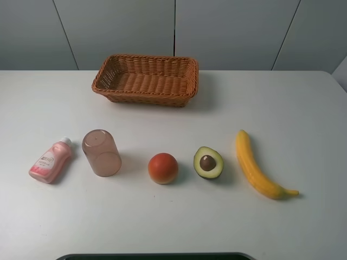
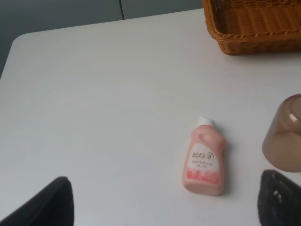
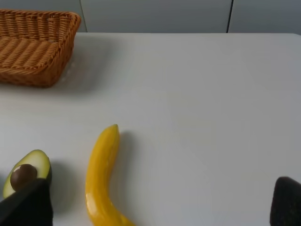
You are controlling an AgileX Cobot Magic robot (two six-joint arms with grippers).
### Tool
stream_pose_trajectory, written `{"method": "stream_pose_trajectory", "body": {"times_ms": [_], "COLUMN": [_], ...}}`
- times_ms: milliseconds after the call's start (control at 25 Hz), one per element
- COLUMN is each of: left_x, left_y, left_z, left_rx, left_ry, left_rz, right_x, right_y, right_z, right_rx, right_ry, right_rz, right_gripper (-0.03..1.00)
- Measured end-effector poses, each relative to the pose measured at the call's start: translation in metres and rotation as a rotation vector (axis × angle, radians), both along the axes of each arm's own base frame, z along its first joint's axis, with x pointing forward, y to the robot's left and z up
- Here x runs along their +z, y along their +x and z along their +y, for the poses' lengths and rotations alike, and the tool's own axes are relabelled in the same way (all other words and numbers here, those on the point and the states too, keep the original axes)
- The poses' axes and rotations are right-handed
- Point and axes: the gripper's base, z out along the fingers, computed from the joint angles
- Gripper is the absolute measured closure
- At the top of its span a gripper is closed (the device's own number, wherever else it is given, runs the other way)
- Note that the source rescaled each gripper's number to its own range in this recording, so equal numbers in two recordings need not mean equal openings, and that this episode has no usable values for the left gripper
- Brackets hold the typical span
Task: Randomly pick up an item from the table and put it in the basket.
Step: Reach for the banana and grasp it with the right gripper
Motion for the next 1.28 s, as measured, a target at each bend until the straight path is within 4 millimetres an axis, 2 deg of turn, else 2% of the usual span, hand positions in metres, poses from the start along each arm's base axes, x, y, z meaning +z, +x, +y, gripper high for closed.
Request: {"method": "stream_pose_trajectory", "body": {"times_ms": [440,600,720,840,1000,1160,1280], "left_x": [0.000,0.000,0.000,0.000,0.000,0.000,0.000], "left_y": [0.000,0.000,0.000,0.000,0.000,0.000,0.000], "left_z": [0.000,0.000,0.000,0.000,0.000,0.000,0.000], "left_rx": [0.000,0.000,0.000,0.000,0.000,0.000,0.000], "left_ry": [0.000,0.000,0.000,0.000,0.000,0.000,0.000], "left_rz": [0.000,0.000,0.000,0.000,0.000,0.000,0.000], "right_x": [0.000,0.007,0.021,0.030,0.030,0.008,-0.018], "right_y": [0.000,0.014,0.038,0.072,0.120,0.172,0.202], "right_z": [-0.005,-0.005,-0.003,0.003,0.015,0.026,0.035], "right_rx": [-0.050,-0.027,0.043,0.155,0.298,0.407,0.490], "right_ry": [-0.025,-0.086,-0.188,-0.254,-0.247,-0.222,-0.210], "right_rz": [-0.002,0.074,0.181,0.314,0.448,0.529,0.607], "right_gripper": [-0.03,-0.03,-0.03,-0.03,-0.03,-0.03,-0.03]}}
